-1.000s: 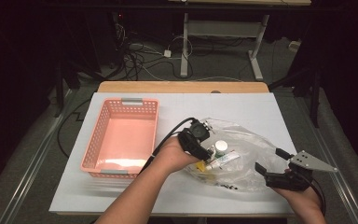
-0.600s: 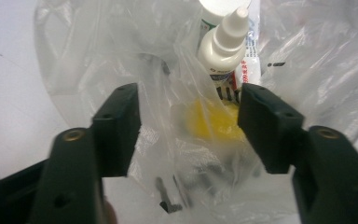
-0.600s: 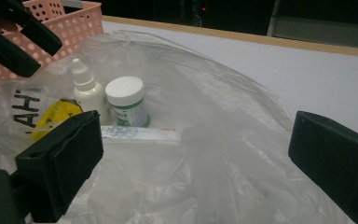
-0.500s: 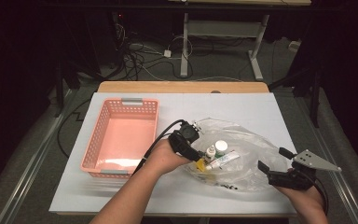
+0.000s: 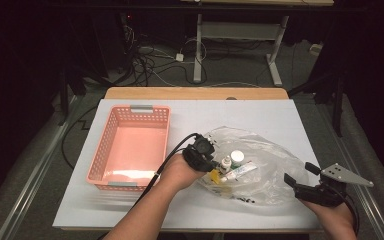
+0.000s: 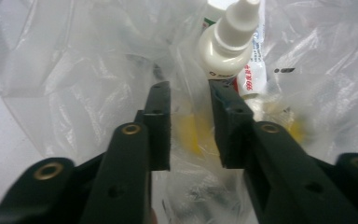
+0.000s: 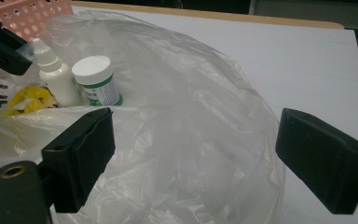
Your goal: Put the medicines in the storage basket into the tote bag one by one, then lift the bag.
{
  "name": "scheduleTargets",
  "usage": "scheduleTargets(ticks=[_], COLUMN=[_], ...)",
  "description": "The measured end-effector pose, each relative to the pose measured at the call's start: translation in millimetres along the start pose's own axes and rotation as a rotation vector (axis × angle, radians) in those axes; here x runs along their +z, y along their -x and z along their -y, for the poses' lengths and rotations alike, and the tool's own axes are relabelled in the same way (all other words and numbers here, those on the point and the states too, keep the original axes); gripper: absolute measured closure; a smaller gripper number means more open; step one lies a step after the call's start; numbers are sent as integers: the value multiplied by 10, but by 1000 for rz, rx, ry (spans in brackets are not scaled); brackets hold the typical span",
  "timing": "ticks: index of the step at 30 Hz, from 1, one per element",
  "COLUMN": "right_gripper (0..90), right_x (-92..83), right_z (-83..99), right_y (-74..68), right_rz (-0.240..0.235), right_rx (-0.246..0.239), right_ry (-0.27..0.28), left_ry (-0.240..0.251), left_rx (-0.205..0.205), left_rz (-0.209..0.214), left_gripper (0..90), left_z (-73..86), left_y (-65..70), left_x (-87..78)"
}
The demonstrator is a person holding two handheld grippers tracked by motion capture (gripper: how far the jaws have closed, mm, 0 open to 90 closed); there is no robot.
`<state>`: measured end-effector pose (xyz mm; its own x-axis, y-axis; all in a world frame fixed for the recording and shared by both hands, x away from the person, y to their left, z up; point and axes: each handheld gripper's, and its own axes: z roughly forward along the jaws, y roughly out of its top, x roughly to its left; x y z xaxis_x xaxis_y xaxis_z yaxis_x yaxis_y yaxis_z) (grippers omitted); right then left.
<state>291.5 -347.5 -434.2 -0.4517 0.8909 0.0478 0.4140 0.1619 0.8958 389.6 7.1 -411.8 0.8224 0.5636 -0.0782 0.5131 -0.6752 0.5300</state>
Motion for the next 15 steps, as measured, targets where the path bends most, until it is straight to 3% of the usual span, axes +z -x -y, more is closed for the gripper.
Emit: scheduleTargets(ticks=[6, 9, 12, 15], right_gripper=[207, 231, 218, 207], right_x=[-43, -83, -117, -85], right_z=[7, 17, 40, 124], right_y=[14, 36, 92, 170], right_rz=[-6, -9, 36, 29], right_rx=[26, 32, 39, 80], right_ry=[-15, -20, -38, -104], left_ry=[23, 48, 69, 84], left_rx=[-10, -18, -24, -30], left_rz=[-28, -43, -57, -71], left_gripper=[843, 853, 859, 867], left_z=[45, 66, 80, 93], left_y=[-13, -20, -36, -60], left_x=[-32, -86, -159, -243])
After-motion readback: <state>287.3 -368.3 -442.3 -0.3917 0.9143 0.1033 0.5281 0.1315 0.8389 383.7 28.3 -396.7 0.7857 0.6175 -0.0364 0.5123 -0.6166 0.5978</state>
